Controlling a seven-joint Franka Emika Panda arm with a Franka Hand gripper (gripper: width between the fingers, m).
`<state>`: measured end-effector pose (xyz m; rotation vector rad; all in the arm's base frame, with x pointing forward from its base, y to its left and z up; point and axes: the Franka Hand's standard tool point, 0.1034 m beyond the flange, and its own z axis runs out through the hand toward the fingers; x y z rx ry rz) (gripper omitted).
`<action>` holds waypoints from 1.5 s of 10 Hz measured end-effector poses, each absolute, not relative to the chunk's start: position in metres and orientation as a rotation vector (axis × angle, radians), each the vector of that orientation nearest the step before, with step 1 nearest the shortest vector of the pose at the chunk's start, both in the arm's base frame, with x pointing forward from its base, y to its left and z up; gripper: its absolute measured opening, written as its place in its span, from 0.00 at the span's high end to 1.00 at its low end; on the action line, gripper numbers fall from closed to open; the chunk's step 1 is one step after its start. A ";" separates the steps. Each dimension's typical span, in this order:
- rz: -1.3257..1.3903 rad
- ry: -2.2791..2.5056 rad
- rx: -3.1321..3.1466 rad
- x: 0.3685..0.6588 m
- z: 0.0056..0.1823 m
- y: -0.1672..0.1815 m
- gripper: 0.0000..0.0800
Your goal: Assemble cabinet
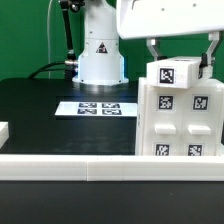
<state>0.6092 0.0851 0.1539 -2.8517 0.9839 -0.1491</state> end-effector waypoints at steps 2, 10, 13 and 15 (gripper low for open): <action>-0.137 1.148 -2.784 0.609 0.154 0.086 0.30; -0.084 1.972 -2.223 0.608 0.153 0.092 0.30; -0.050 2.189 -1.980 0.610 0.153 0.092 0.30; -0.024 2.327 -1.806 0.610 0.153 0.093 0.30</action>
Offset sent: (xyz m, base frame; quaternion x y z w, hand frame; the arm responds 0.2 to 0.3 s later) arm 0.0000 0.0000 0.0000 0.0000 0.0000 0.1296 0.9916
